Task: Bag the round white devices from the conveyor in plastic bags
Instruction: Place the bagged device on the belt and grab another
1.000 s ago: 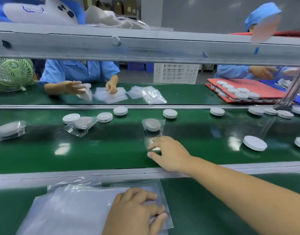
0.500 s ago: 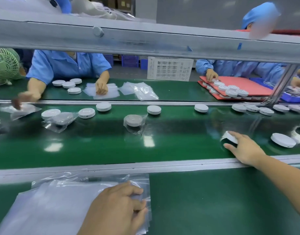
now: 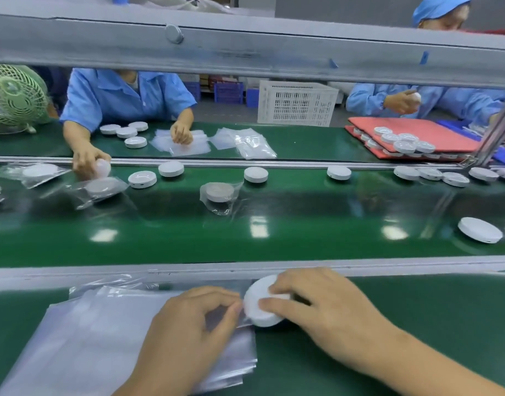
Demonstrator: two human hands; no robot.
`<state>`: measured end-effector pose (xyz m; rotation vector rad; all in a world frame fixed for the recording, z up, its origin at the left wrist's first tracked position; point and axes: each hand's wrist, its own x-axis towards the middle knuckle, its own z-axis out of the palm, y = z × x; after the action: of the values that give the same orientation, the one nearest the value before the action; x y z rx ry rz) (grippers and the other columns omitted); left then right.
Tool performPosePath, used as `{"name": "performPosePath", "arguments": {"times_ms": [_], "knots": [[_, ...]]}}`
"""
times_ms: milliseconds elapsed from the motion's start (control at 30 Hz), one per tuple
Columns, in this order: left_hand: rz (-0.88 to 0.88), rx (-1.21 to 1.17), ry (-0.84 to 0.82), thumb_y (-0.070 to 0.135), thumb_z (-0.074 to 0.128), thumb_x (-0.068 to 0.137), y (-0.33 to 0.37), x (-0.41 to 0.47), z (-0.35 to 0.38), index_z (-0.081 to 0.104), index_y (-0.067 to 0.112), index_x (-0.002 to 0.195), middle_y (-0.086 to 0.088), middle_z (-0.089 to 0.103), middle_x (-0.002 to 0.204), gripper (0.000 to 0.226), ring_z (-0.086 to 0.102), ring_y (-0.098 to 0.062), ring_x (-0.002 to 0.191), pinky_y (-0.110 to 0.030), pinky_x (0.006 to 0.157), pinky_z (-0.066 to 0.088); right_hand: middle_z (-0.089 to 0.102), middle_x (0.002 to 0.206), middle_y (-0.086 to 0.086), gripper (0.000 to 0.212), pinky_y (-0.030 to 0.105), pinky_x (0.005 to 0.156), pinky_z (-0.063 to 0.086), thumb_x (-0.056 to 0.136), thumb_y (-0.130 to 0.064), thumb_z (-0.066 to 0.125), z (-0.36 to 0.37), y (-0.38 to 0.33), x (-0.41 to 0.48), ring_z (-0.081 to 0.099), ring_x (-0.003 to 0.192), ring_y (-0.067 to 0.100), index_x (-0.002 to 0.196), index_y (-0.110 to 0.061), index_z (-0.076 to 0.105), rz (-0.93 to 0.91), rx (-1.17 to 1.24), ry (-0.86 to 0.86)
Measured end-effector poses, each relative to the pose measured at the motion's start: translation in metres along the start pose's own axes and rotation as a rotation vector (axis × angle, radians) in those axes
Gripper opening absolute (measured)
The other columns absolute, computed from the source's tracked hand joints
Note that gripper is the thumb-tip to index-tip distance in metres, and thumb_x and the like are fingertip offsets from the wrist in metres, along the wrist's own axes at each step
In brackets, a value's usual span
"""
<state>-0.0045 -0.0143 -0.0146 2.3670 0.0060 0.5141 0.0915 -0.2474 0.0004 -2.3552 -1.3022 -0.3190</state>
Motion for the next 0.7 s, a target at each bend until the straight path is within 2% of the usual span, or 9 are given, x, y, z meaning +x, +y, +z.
{"name": "performPosePath", "arguments": {"times_ms": [100,167,233,333,367,433,500,600,700], "knots": [[0.029,-0.299,-0.124,0.056,0.076,0.08,0.01,-0.002,-0.003,0.072,0.054,0.105,0.035,0.069,0.106,0.026,0.064,0.01,0.105,-0.01,0.09,0.048,0.071,0.114,-0.018,0.02,0.029,0.083,0.054,0.096,-0.034,0.072,0.014,-0.014,0.002,0.068,0.101,0.008,0.115,-0.033,0.075,-0.152,0.063,0.184],[-0.023,-0.401,-0.199,0.069,0.082,0.062,0.013,-0.004,-0.004,0.063,0.06,0.118,0.034,0.067,0.114,0.059,0.061,0.011,0.111,-0.006,0.092,0.045,0.075,0.101,-0.021,0.021,0.025,0.082,0.055,0.085,-0.043,0.079,0.018,-0.026,0.005,0.07,0.093,0.002,0.103,-0.034,0.078,0.048,0.364,0.319],[0.017,-0.366,-0.106,0.063,0.084,0.062,0.012,-0.005,-0.001,0.061,0.06,0.12,0.033,0.067,0.115,0.063,0.061,0.01,0.111,-0.004,0.089,0.044,0.076,0.098,-0.025,0.022,0.023,0.088,0.054,0.077,-0.049,0.08,0.02,-0.037,0.008,0.07,0.103,0.002,0.098,-0.041,0.078,0.191,0.591,0.39],[0.072,-0.416,0.143,0.048,0.077,0.074,0.014,-0.001,0.006,0.071,0.045,0.112,0.022,0.073,0.109,0.039,0.069,0.0,0.103,-0.014,0.084,0.053,0.063,0.133,-0.029,0.029,0.023,0.105,0.045,0.07,-0.064,0.081,0.017,-0.04,0.016,0.05,0.134,-0.005,0.096,-0.051,0.079,0.274,0.705,0.229],[0.036,-0.514,0.21,0.045,0.076,0.076,0.014,0.001,0.009,0.074,0.04,0.107,0.015,0.076,0.103,0.031,0.072,-0.005,0.097,-0.02,0.082,0.057,0.061,0.136,-0.027,0.033,0.024,0.101,0.047,0.066,-0.066,0.083,0.016,-0.039,0.018,0.051,0.13,-0.009,0.096,-0.052,0.079,0.295,0.746,0.14],[-0.013,-0.617,0.286,0.042,0.074,0.078,0.014,0.004,0.014,0.075,0.035,0.101,0.007,0.078,0.097,0.024,0.074,-0.01,0.09,-0.025,0.08,0.059,0.076,0.107,-0.015,0.028,0.028,0.079,0.055,0.065,-0.063,0.083,0.015,-0.038,0.027,0.064,0.094,-0.007,0.088,-0.048,0.08,0.331,0.791,0.02],[0.023,-0.527,0.291,0.045,0.072,0.081,0.015,0.006,0.012,0.07,0.039,0.112,0.011,0.074,0.11,0.031,0.07,-0.007,0.102,-0.017,0.085,0.054,0.077,0.086,-0.016,0.018,0.019,0.072,0.051,0.069,-0.059,0.079,0.014,-0.036,0.044,0.066,0.081,-0.003,0.082,-0.047,0.08,0.342,0.716,0.072],[0.127,-0.167,0.243,0.053,0.065,0.085,0.013,0.007,0.008,0.048,0.041,0.138,0.024,0.049,0.138,0.057,0.047,-0.003,0.13,-0.005,0.1,0.033,0.076,0.087,-0.022,0.01,0.02,0.081,0.05,0.074,-0.04,0.086,0.008,-0.004,0.085,0.067,0.091,0.003,0.079,-0.047,0.08,0.414,0.625,0.309],[0.097,0.064,0.042,0.066,0.053,0.084,0.011,0.015,0.001,0.045,0.05,0.133,0.035,0.041,0.13,0.051,0.032,0.006,0.131,-0.013,0.103,0.032,0.074,0.083,-0.02,0.013,0.027,0.077,0.051,0.082,-0.027,0.085,0.005,0.048,0.139,0.068,0.088,0.008,0.077,-0.038,0.078,0.585,0.524,0.442]]}}
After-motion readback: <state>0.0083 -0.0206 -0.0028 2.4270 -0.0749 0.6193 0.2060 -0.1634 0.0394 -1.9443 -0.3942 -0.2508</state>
